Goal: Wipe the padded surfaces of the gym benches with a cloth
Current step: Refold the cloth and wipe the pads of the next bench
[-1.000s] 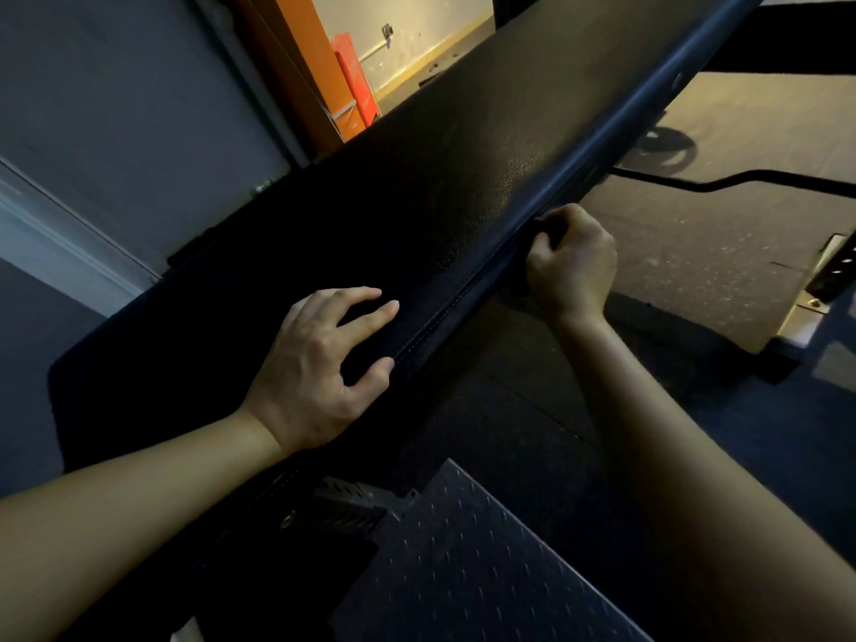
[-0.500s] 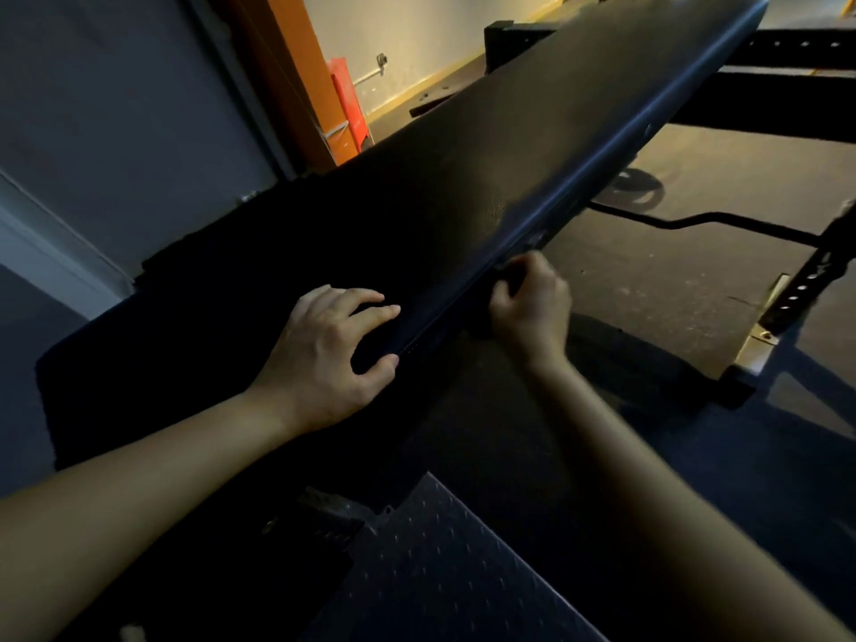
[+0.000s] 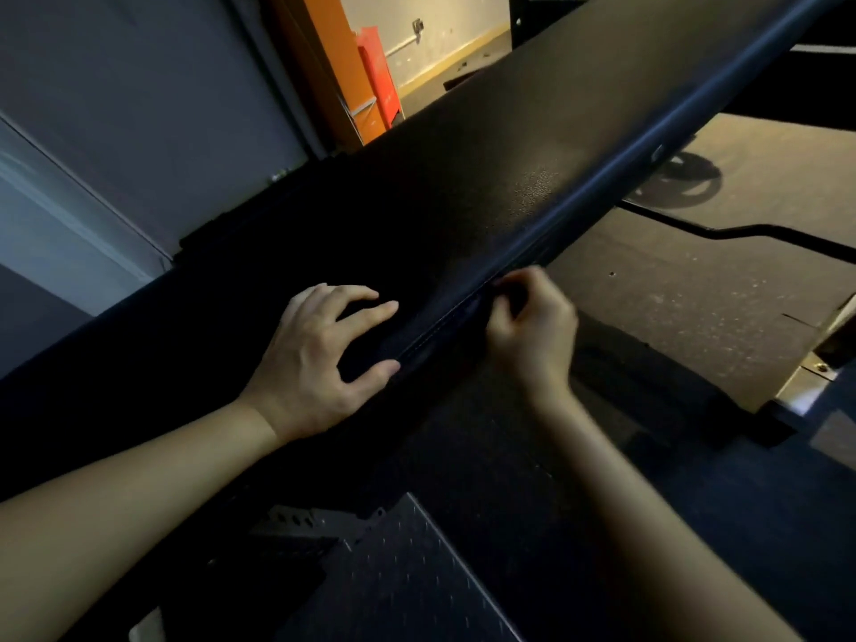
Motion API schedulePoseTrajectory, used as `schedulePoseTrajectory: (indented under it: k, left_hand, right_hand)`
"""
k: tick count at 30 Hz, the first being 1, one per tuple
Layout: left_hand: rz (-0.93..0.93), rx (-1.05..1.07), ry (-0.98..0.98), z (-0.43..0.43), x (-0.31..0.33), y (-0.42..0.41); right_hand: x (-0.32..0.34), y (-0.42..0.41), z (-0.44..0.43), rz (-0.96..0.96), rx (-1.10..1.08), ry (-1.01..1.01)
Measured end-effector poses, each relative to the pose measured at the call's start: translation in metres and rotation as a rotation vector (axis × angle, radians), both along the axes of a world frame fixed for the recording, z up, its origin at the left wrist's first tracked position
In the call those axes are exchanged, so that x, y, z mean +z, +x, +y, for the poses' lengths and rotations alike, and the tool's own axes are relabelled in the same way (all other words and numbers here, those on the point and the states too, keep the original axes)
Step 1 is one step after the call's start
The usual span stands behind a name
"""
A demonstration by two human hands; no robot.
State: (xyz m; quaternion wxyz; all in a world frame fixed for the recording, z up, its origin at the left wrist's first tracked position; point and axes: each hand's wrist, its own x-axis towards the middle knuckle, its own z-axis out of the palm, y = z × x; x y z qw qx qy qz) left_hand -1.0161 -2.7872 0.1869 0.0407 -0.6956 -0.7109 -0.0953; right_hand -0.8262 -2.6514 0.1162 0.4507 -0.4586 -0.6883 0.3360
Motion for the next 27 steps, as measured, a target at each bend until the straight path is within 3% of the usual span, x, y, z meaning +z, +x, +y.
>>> schedulePoseTrajectory:
  k: [2, 4, 7, 9, 14, 16, 21, 27]
  left_hand:
    - [0.01, 0.004, 0.016, 0.0, -0.002, 0.0]
    - [0.015, 0.001, 0.016, 0.001, -0.003, 0.0]
    - [0.026, -0.01, 0.015, 0.003, -0.003, 0.002]
    - [0.03, -0.01, 0.016, 0.003, -0.003, 0.0]
    - [0.028, -0.001, 0.016, 0.004, -0.005, 0.0]
    - [0.022, 0.0, 0.021, 0.003, -0.005, 0.0]
    - [0.017, 0.006, 0.03, 0.003, -0.006, 0.002]
    - [0.017, 0.009, 0.032, 0.004, -0.006, 0.0]
  right_hand:
    - [0.0, 0.009, 0.037, 0.031, -0.107, -0.091]
    - [0.0, 0.0, 0.019, 0.066, -0.136, -0.09]
    - [0.0, -0.013, -0.053, 0.086, 0.105, 0.0]
    - [-0.005, -0.009, -0.048, 0.051, 0.17, 0.043]
    - [-0.009, 0.016, 0.077, 0.022, -0.179, -0.093]
    - [-0.008, 0.011, 0.07, 0.059, -0.236, -0.111]
    - [-0.011, -0.005, -0.036, 0.041, 0.144, 0.036]
    - [-0.004, 0.02, 0.1, -0.011, -0.225, -0.098]
